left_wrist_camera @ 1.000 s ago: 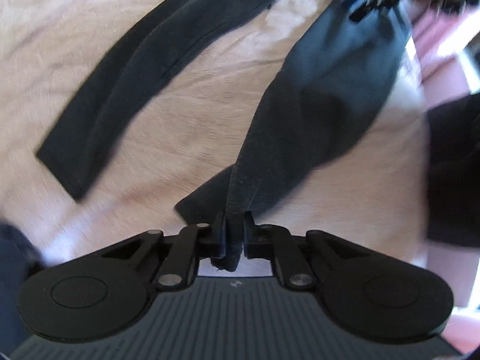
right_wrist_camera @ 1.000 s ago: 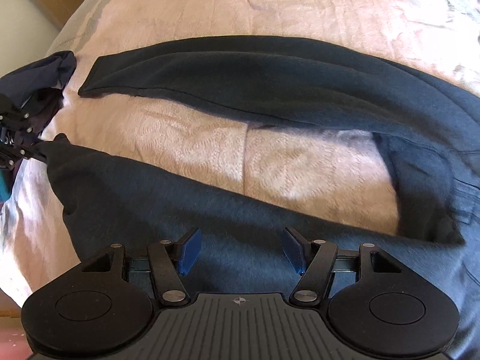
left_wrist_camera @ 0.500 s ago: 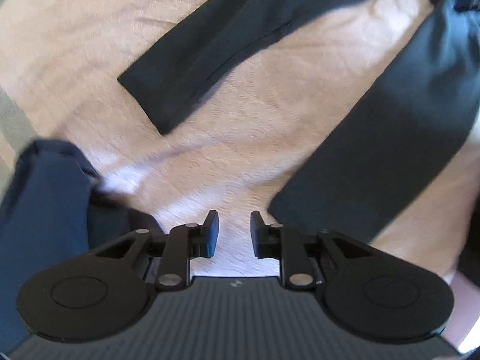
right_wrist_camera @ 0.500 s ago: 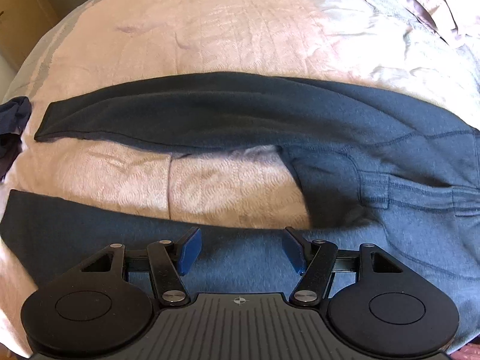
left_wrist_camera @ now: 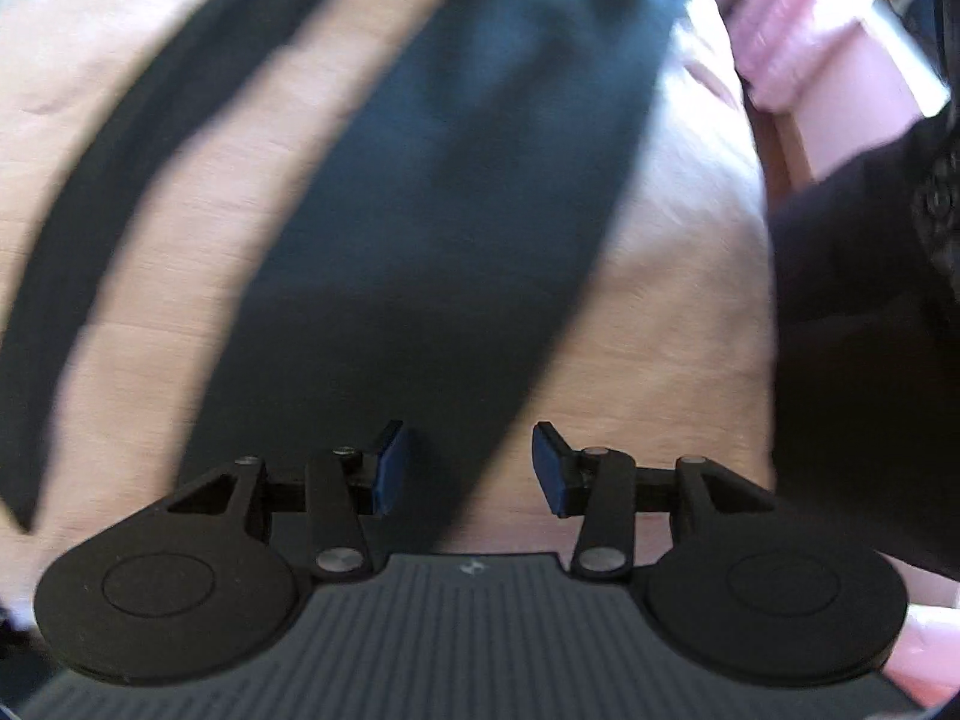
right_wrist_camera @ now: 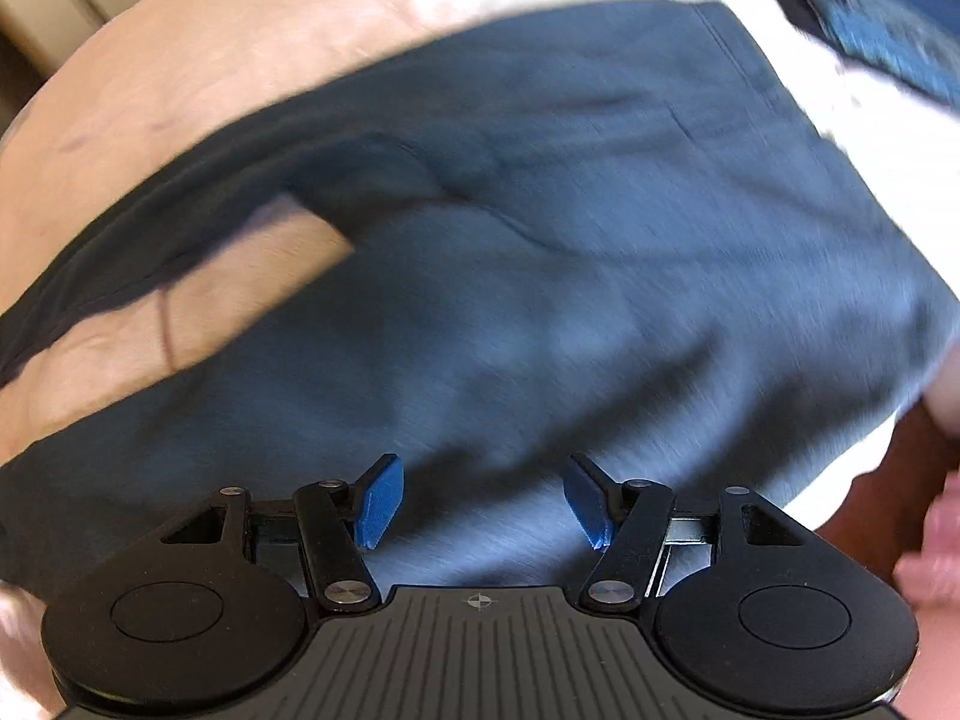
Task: Fold clothes
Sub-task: 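Grasp the other sleeve with the left gripper and lay it along the body, then grasp a navy pant leg with the left gripper and straighten it along the other leg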
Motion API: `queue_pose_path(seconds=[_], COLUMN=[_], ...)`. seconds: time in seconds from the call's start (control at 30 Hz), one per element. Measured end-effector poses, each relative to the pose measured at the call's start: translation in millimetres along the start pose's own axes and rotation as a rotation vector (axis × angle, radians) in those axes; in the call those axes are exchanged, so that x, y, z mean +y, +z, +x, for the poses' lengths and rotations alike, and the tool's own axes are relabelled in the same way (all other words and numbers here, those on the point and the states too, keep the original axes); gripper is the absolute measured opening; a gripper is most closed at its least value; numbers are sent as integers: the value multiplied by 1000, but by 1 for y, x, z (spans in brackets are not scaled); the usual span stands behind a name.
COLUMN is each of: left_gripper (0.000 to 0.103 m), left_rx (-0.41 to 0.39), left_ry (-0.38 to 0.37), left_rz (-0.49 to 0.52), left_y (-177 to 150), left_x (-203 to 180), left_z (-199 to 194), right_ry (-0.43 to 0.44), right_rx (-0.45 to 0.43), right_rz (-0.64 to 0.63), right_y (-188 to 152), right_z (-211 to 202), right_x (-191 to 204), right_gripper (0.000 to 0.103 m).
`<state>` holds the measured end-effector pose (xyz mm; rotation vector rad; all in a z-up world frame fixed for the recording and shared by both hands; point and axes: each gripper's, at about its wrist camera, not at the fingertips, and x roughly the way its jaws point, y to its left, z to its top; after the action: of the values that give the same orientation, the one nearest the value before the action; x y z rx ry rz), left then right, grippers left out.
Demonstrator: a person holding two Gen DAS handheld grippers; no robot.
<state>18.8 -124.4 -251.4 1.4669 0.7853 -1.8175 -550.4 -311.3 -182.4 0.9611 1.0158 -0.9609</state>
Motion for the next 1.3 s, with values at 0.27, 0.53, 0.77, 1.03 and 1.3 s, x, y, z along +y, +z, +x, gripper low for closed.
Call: queue_pose_path(seconds=[0.27, 0.53, 0.77, 1.03, 1.3], left_gripper=[42, 45, 49, 5, 3], left_rx=[27, 182, 340, 328, 300], left_ry=[167, 471, 705, 494, 247], left_rz=[129, 222, 233, 70, -104], left_y=[16, 4, -43, -66, -84], left_x=[-43, -79, -85, -47, -13], left_z=[-1, 25, 47, -14, -84], right_ry=[59, 84, 170, 187, 155], right_rx=[18, -13, 26, -24, -79], right_rz=[103, 236, 196, 193, 188], right_y=[-19, -29, -21, -49, -55], right_z=[-15, -34, -21, -34, -64], right_x=[-60, -125, -128, -91, -75], right_gripper=[63, 63, 63, 63, 63])
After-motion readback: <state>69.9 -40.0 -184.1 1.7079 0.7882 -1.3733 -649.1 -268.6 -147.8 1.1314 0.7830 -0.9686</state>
